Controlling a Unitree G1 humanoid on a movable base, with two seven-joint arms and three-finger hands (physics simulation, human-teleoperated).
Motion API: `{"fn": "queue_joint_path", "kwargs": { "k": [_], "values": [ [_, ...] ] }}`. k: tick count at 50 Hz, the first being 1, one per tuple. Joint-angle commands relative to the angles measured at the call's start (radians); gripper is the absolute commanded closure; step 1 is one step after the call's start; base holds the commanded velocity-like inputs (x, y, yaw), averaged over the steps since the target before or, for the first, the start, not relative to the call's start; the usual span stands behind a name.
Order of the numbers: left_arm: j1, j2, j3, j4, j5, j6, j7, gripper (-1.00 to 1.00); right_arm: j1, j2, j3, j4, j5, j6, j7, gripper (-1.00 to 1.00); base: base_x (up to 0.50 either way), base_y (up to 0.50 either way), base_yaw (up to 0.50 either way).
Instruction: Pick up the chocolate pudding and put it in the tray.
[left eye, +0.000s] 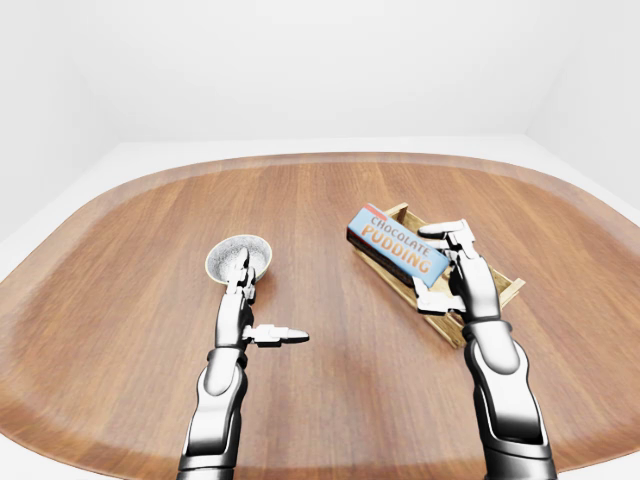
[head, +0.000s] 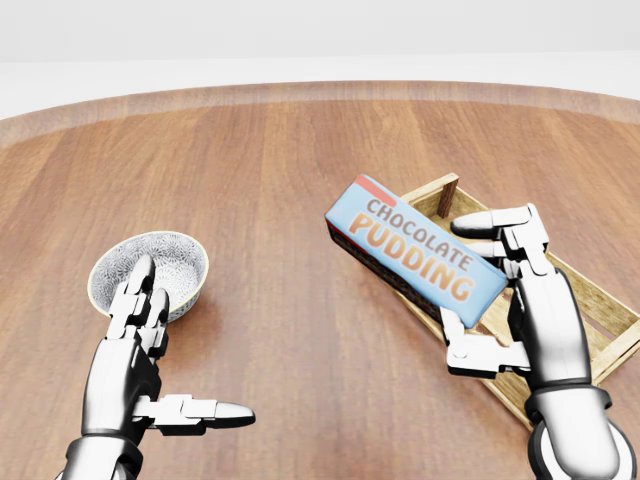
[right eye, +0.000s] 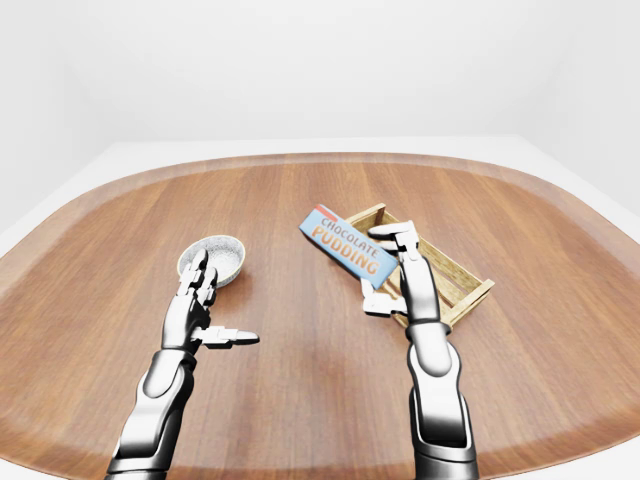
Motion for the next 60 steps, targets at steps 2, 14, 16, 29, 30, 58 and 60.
{"fn": "queue_joint_path", "kwargs": {
  "k": [2, 14, 16, 29, 30, 58, 60],
  "values": [
    [0.001, -0.001, -0.002, -0.006, 0.000, 0.005, -0.001, -1.00, -0.005, -0.033, -0.086, -0.044, 0.057, 0.000, 0.004, 1.00, 0.00, 0.00, 0.00],
    [0.002, 0.000, -0.002, -0.010, 0.000, 0.008, -0.001, -1.00, 0.017, -0.050, -0.153, 0.023, 0.079, 0.000, 0.007, 1.00, 0.00, 0.00, 0.00],
    [0.001, 0.000, -0.001, -0.011, 0.000, 0.011, -0.001, -1.00, 0.011, -0.061, -0.169, -0.065, 0.082, 0.000, 0.018, 1.00, 0.00, 0.00, 0.00],
    [0.001, 0.000, -0.001, -0.011, 0.000, 0.011, -0.001, -1.00, 0.055, -0.065, -0.252, -0.112, 0.095, 0.000, 0.049, 1.00, 0.00, 0.00, 0.00],
    [0.001, 0.000, -0.001, -0.011, 0.000, 0.011, -0.001, -1.00, 0.057, -0.065, -0.255, -0.115, 0.096, 0.000, 0.051, 1.00, 0.00, 0.00, 0.00],
    [0.001, 0.000, -0.001, -0.012, 0.000, 0.012, -0.002, -1.00, -0.096, -0.189, -0.289, 0.137, 0.139, 0.000, 0.015, 1.00, 0.00, 0.00, 0.00],
    [0.001, 0.000, -0.001, -0.012, 0.000, 0.012, -0.002, -1.00, -0.104, -0.195, -0.287, 0.151, 0.143, 0.000, 0.011, 1.00, 0.00, 0.00, 0.00]
  ]
}}
